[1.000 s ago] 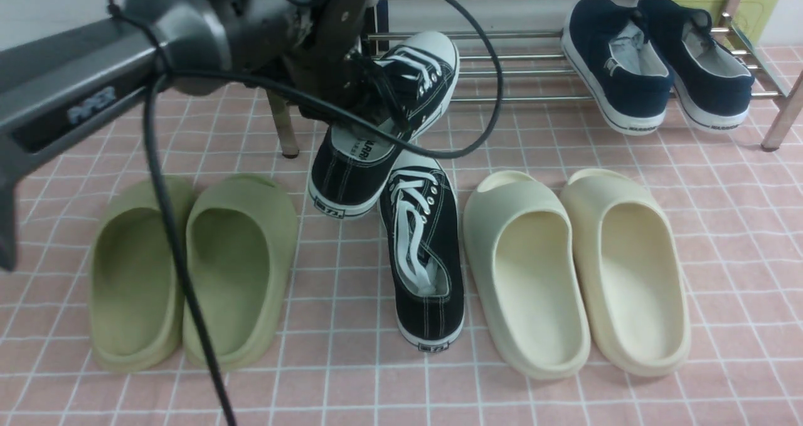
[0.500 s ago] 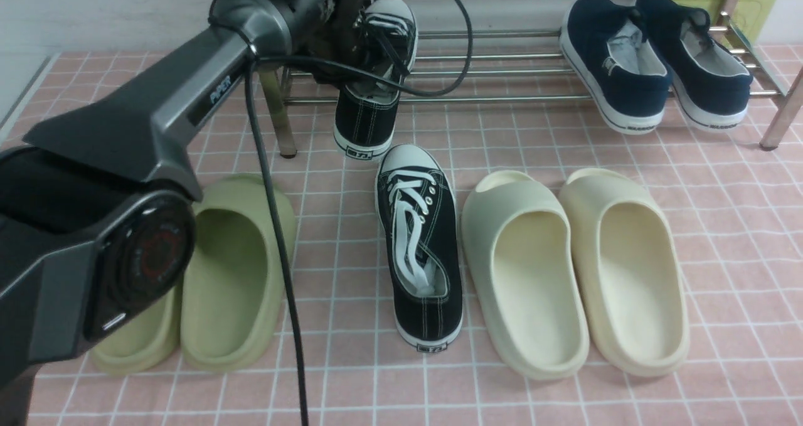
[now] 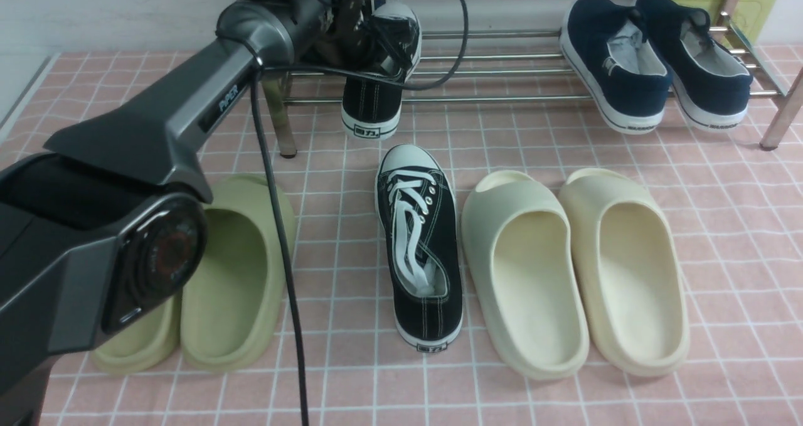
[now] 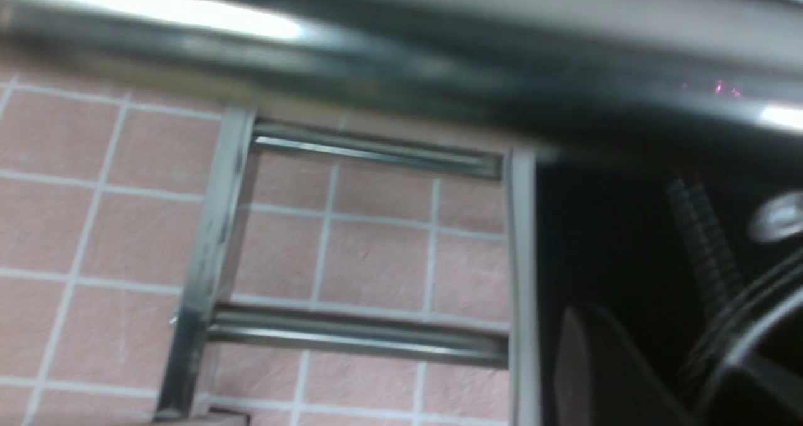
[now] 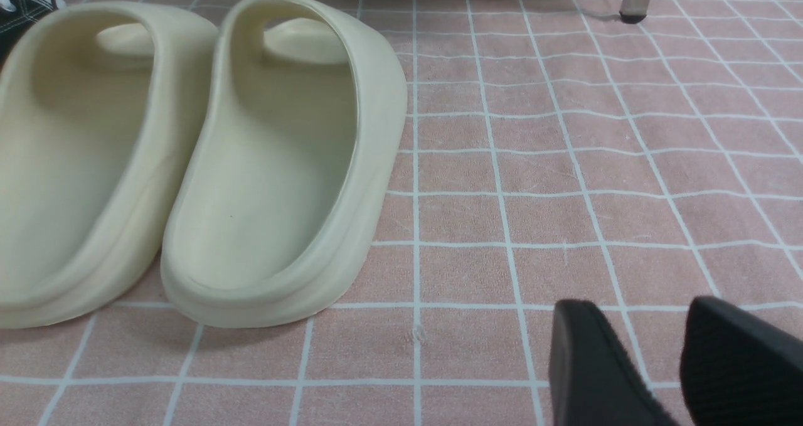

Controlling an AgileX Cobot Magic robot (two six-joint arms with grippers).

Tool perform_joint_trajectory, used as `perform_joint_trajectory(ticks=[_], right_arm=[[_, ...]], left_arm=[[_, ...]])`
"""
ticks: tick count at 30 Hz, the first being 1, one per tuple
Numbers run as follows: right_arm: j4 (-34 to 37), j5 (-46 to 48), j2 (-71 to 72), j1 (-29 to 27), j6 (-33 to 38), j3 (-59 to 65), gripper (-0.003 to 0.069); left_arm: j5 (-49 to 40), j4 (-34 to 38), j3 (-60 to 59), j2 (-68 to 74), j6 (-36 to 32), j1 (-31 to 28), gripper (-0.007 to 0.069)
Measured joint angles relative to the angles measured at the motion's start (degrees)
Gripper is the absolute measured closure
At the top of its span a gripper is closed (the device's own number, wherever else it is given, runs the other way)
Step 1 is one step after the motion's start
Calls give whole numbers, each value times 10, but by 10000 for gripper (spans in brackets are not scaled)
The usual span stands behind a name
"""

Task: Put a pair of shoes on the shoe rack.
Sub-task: Use the left arm to put a shoe into the shoe rack

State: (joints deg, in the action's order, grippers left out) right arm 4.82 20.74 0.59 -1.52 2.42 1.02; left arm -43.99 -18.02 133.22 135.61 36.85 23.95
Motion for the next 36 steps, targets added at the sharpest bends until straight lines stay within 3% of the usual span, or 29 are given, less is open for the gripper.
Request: perform_joint_trajectory(ticks=[5, 9, 15, 16, 21, 27, 36], right_arm=[[0, 0, 0, 0, 0, 0, 420], [0, 0, 0, 0, 0, 0, 420], [0, 0, 0, 0, 0, 0, 420], [0, 0, 0, 0, 0, 0, 420], [0, 0, 0, 0, 0, 0, 420], [0, 0, 0, 0, 0, 0, 420], [0, 0, 0, 0, 0, 0, 420]], left_arm=[[-3, 12, 1, -5, -1, 1, 314], [-39, 30, 1, -28, -24, 1, 293], [-141, 76, 6, -96, -129, 1, 399], [-193, 102, 7, -105, -170, 1, 468], [-267, 180, 6, -76, -251, 1, 608], [-267, 224, 1, -28, -273, 1, 622], [-225, 223, 1, -27, -232, 5, 622]])
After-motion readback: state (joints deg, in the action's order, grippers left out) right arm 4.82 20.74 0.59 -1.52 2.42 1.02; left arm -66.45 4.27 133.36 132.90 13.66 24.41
